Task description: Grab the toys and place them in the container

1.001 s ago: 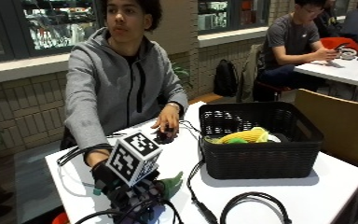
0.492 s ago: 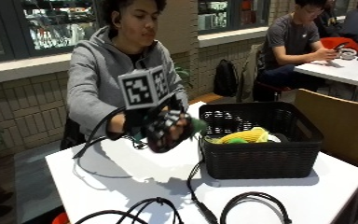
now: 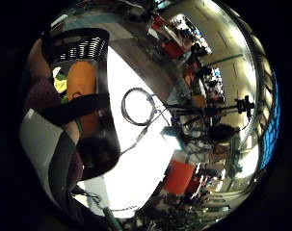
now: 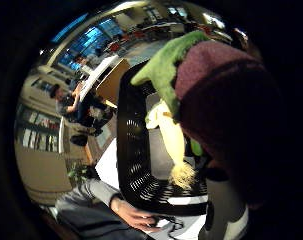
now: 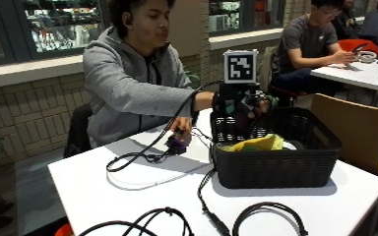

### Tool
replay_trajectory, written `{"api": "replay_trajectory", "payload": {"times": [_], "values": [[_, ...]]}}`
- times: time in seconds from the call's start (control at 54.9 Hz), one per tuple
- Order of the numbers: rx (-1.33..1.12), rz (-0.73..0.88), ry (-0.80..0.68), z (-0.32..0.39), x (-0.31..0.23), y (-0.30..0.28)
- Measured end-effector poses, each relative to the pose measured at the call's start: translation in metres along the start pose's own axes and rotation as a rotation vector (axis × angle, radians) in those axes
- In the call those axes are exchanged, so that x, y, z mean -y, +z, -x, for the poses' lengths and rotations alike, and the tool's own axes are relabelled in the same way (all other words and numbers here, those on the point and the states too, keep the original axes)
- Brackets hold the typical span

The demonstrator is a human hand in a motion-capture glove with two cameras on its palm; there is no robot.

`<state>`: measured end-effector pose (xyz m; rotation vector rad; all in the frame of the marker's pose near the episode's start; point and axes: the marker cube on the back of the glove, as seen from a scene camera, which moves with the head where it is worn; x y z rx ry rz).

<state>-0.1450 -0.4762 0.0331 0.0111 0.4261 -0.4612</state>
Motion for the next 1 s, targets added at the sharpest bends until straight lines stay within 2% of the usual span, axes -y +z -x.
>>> {"api": "replay_trajectory", "payload": {"times": [0.036, 0.127, 0.182, 0.237, 0.328, 0.419, 0.51, 0.637, 0.801, 0.91, 1.001], "values": [[-0.001, 0.024, -0.008, 0.008, 0.001, 0.001], [0.062, 0.151, 0.145, 0.026, 0.002, 0.0], [0.078, 0.225, 0.092, 0.028, -0.006, -0.001], [0.091, 0.216, 0.034, 0.028, -0.015, -0.006], [-0.004, 0.177, 0.084, 0.014, -0.033, -0.008], [-0.053, 0.15, -0.006, -0.01, -0.075, -0.004], [-0.185, 0.132, 0.148, -0.051, -0.12, 0.012], [-0.177, 0.16, 0.263, -0.089, -0.2, 0.037], [0.072, 0.271, 0.516, -0.145, -0.305, 0.067], [0.138, 0.236, 0.613, -0.167, -0.356, 0.094], [0.192, 0.234, 0.657, -0.174, -0.378, 0.104]]}}
